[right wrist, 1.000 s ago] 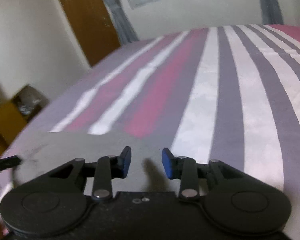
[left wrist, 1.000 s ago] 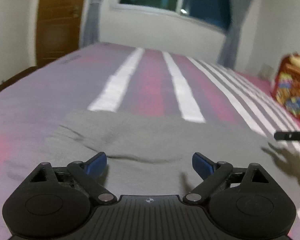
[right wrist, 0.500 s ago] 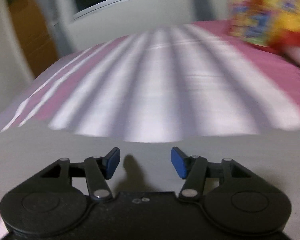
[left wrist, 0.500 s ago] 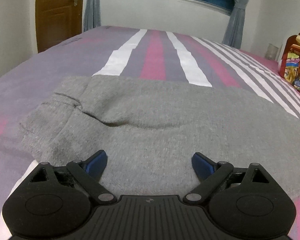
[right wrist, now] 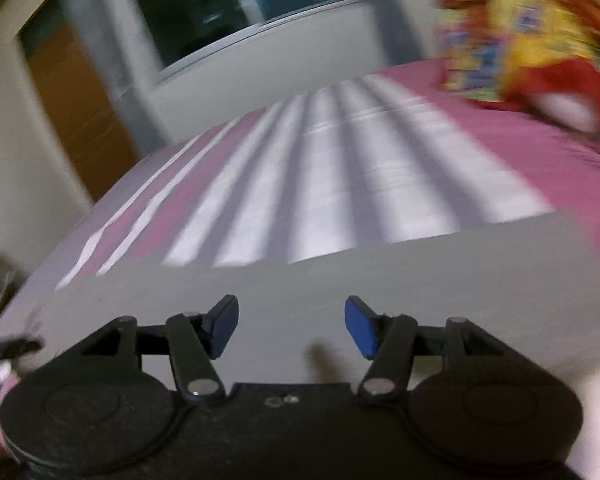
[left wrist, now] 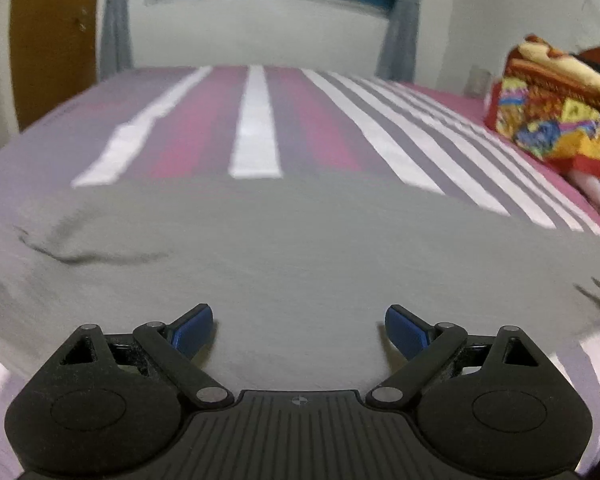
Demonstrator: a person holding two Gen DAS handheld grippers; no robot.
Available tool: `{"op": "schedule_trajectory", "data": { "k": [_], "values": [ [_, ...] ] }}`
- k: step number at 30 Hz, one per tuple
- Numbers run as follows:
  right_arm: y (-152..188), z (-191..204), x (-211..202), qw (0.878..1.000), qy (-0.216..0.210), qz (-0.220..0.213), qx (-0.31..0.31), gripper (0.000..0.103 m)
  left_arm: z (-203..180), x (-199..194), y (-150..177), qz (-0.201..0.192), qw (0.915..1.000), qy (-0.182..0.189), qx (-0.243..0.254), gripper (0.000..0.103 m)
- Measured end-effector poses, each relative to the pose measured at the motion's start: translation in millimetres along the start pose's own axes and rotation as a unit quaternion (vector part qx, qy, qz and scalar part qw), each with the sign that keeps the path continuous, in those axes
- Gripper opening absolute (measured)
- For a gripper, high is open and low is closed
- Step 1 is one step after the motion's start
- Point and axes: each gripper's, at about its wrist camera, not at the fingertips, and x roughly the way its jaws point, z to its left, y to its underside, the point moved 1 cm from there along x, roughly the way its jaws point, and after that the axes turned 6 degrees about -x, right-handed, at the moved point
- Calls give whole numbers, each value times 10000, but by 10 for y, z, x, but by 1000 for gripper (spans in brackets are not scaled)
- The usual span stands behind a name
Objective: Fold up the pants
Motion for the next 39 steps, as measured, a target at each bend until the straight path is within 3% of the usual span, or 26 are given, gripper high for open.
{"op": "schedule_trajectory", "data": {
  "k": [2,4,6,9,11,13,15,16,17,19,22,25,27,28,30,34,39],
  "values": [
    [128,245,205,9985,258,410,-238,72,-83,36,148,224,9994,-98,240,93],
    [327,371,355,9887,809,993,-779,70,-115,-38,240,201,9993,-148,288,93],
    [439,316,230,9882,985,860,-793,71,-120,-130,225,176,9995,-166,190,93],
    [349,289,4,9878,1131,730,-785,70,-209,-212,165,-156,9999,-43,12,93],
    [307,264,-79,9937,922,446,-463,71,-375,-152,136,-202,9998,33,-62,93],
    [246,294,-55,9967,660,328,-333,74,-566,-20,162,-3,9999,109,25,93],
    [217,315,37,9977,433,403,-343,80,-716,102,212,129,9992,-94,374,96],
    [234,282,91,9970,436,520,-382,78,-710,130,210,156,9989,-153,422,100],
    [247,178,151,9949,575,745,-355,75,-654,132,193,205,9992,-127,320,100],
    [254,-187,128,9939,625,903,-27,56,-465,86,137,230,9990,-323,194,100],
    [230,-833,-146,9915,998,737,390,54,-70,-11,91,159,9971,-739,135,100],
    [316,-1510,-506,9813,1530,454,1075,50,294,-72,51,207,9929,-1168,-14,100],
    [373,-1814,-687,9762,1454,355,1567,37,504,-134,27,218,9912,-1271,-290,100],
    [385,-1903,-824,9717,1487,156,1827,40,577,-148,31,211,9906,-1290,-395,100],
    [449,-1982,-1125,9565,1791,-316,2279,60,732,-164,80,194,9902,-1211,-670,100],
    [741,-2047,-1313,9358,770,-746,3357,60,833,-112,191,85,9892,-1068,-999,101],
    [866,-2169,-1175,9099,520,-503,4086,58,769,-83,290,-39,9880,-1153,-1027,103]
  ]
}}
